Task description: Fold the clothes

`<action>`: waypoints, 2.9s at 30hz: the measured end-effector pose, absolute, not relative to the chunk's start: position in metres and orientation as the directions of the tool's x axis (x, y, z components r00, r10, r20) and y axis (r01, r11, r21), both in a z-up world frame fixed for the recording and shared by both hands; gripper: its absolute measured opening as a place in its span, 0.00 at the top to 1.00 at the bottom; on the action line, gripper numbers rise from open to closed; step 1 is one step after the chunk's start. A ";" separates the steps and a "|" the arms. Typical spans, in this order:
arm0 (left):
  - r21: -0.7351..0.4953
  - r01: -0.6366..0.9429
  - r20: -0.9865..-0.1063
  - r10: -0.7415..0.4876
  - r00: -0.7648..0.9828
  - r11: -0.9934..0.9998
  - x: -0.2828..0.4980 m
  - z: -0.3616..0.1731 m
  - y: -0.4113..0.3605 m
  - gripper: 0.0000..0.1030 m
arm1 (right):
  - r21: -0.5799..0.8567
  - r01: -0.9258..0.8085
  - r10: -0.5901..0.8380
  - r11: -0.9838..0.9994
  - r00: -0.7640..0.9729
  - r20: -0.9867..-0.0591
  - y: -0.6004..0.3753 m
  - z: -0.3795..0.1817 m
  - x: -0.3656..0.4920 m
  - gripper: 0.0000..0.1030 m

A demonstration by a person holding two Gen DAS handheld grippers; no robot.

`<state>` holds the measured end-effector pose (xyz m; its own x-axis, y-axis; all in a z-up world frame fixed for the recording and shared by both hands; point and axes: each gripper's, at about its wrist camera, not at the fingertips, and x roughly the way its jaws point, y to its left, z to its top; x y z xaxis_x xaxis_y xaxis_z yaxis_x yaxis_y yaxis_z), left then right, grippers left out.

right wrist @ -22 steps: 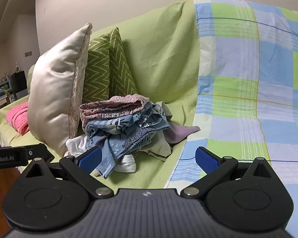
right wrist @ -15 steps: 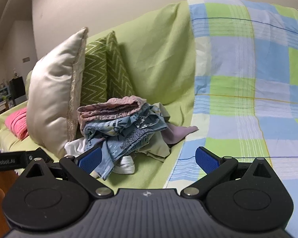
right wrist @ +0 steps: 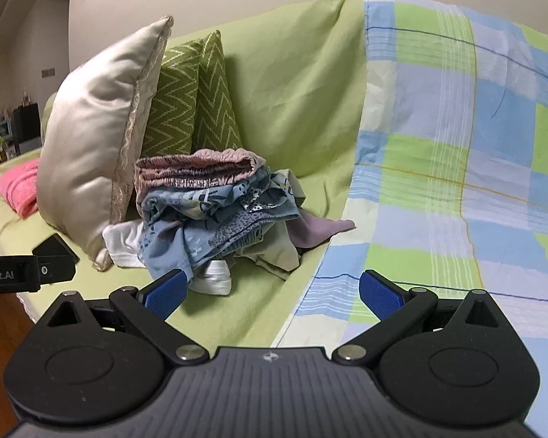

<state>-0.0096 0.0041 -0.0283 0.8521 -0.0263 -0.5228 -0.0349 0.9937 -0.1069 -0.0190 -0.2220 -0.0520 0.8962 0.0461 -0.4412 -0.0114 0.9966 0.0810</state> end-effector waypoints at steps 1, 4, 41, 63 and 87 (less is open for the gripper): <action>-0.112 -0.040 -0.525 -0.025 0.851 0.993 -0.011 -0.030 0.003 0.01 | 0.077 -0.009 0.043 0.997 0.896 -0.442 -0.222 -0.053 -0.019 0.00; -0.136 -0.053 -0.522 -0.026 0.853 0.989 -0.016 -0.036 0.001 0.01 | 0.065 -0.004 0.032 0.998 0.895 -0.444 -0.222 -0.054 -0.019 0.00; -0.128 -0.056 -0.483 -0.013 0.876 0.990 -0.030 -0.046 -0.005 0.01 | 0.084 0.082 -0.037 0.993 0.899 -0.437 -0.237 -0.055 -0.024 0.00; -0.140 -0.079 -0.524 -0.006 0.852 0.987 -0.024 -0.050 -0.004 0.01 | 0.066 0.087 -0.037 0.994 0.838 -0.544 -0.234 -0.065 -0.006 0.00; -0.142 -0.048 -0.633 -0.053 0.773 0.989 -0.005 -0.060 -0.006 0.01 | 0.065 0.087 -0.036 0.994 0.831 -0.555 -0.234 -0.064 -0.003 0.00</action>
